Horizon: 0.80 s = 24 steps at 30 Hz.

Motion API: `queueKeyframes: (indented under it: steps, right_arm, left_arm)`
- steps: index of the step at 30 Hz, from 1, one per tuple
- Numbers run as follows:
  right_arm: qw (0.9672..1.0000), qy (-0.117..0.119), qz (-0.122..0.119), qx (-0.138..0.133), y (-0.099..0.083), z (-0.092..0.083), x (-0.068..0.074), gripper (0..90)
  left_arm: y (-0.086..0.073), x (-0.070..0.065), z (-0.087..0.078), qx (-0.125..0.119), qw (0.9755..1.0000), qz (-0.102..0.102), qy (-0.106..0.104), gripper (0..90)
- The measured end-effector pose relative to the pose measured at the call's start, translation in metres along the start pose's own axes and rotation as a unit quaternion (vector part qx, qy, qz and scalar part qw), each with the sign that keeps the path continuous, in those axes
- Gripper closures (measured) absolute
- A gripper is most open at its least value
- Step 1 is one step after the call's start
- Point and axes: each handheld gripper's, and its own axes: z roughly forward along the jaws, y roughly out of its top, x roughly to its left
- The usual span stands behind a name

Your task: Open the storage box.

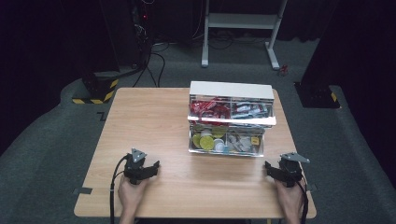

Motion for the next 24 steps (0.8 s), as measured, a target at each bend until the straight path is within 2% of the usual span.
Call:
queueKeyframes:
  steps: [4,24]
  right_arm:
    - [0.9999,-0.008,0.011,0.003,-0.0001,0.0,-0.0006,23.8]
    - [0.9999,-0.01,0.009,0.003,-0.0003,-0.0001,0.0004,23.2]
  left_arm:
    - [-0.0003,-0.0004,-0.0004,0.0,1.0,0.0,0.0,26.3]
    - [-0.0002,-0.0005,-0.0004,0.0,1.0,-0.001,0.001,26.6]
